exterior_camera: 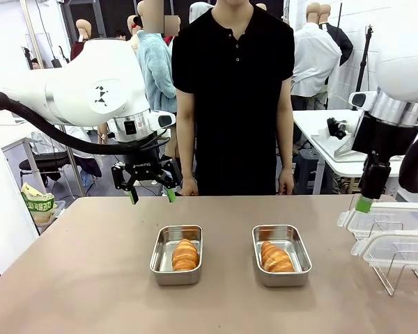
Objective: Place the bread in airtight containers.
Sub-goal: Pick up one Airtight Container lid and hand it to the human.
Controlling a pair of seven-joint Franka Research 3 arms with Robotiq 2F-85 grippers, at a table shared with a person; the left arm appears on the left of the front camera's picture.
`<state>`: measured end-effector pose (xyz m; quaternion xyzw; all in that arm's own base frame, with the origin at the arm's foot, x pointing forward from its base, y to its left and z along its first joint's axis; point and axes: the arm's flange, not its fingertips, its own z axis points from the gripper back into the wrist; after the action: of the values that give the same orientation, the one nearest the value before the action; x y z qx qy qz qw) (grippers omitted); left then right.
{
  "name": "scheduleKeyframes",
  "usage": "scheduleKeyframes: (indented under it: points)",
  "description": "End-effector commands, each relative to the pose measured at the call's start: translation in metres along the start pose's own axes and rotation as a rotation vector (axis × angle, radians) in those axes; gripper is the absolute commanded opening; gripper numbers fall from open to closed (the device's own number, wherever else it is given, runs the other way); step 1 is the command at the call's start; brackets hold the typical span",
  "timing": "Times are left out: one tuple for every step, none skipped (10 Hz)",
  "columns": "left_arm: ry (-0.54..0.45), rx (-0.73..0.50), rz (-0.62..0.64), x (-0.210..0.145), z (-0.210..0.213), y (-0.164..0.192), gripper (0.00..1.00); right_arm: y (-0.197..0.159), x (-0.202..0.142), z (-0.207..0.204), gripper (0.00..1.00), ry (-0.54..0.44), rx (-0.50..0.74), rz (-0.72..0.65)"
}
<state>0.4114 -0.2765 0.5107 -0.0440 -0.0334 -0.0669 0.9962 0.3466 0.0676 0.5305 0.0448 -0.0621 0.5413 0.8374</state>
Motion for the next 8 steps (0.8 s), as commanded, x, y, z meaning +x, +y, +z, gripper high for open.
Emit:
scheduleKeyframes:
  points:
    - [-0.005,0.005,0.002,-0.001,0.002,0.001,1.00,0.001,-0.028,0.000,1.00,-0.022,0.108,0.162]
    - [-0.005,0.005,0.002,-0.001,0.002,0.001,1.00,0.000,-0.038,0.003,1.00,-0.017,0.135,0.241]
    - [-0.005,0.005,0.002,-0.001,0.002,0.001,1.00,-0.004,-0.050,0.005,1.00,-0.018,0.198,0.300]
    - [-0.005,0.005,0.002,-0.001,0.002,0.001,1.00,-0.009,-0.063,0.004,1.00,-0.015,0.223,0.340]
    - [-0.005,0.005,0.002,-0.001,0.002,0.001,1.00,-0.013,-0.076,0.003,1.00,0.008,0.213,0.373]
    - [-0.005,0.005,0.002,-0.001,0.002,0.001,1.00,-0.015,-0.083,-0.001,1.00,0.079,0.193,0.405]
    - [-0.005,0.005,0.002,-0.001,0.002,0.001,1.00,-0.016,-0.086,-0.006,1.00,0.128,0.168,0.419]
    - [-0.005,0.005,0.002,-0.001,0.002,0.001,1.00,-0.015,-0.088,-0.010,1.00,0.131,0.135,0.405]
